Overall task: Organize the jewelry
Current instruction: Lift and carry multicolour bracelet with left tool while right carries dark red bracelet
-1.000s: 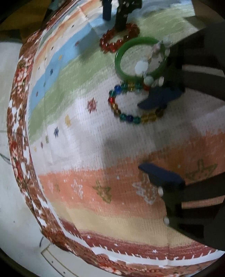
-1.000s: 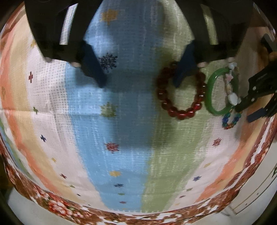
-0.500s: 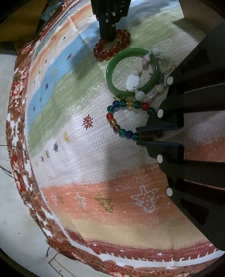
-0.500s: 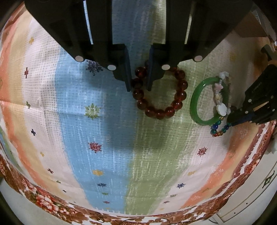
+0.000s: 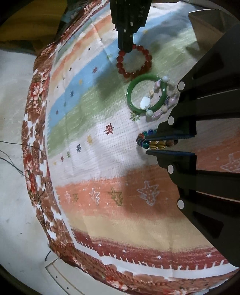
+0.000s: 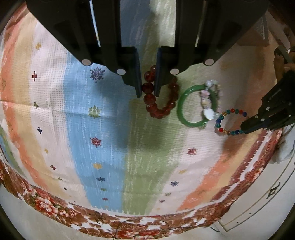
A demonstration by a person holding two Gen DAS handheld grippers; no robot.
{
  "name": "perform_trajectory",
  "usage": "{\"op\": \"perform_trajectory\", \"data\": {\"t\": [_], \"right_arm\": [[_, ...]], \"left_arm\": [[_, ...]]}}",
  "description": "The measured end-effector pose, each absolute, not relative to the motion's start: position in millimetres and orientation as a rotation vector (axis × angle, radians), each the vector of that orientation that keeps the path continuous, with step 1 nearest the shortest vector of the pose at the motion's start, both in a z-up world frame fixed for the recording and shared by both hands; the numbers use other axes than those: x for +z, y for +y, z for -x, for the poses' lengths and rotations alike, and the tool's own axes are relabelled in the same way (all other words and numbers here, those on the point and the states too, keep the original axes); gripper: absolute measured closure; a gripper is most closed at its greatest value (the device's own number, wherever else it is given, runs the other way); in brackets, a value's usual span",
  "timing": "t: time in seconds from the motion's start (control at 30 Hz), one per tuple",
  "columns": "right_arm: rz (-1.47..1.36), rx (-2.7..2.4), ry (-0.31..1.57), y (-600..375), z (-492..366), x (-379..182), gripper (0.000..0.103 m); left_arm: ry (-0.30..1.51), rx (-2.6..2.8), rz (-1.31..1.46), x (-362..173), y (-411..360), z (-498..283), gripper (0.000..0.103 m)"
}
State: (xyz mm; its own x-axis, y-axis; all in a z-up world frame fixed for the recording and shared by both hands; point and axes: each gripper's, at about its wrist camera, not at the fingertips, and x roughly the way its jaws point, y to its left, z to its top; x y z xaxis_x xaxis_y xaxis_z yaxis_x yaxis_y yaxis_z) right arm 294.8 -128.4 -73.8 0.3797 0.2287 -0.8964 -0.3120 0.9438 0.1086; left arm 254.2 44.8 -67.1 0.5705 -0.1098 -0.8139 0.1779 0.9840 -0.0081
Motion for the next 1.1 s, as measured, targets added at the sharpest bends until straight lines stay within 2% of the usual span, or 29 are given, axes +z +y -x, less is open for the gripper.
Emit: {"op": "perform_trajectory", "data": {"t": [1.1], "right_arm": [[0.011, 0.488, 0.962, -124.0, -202.1, 11.5, 0.088]], "left_arm": [[0.813, -0.240, 0.077, 10.9, 42.6, -158.7, 0.094]]}}
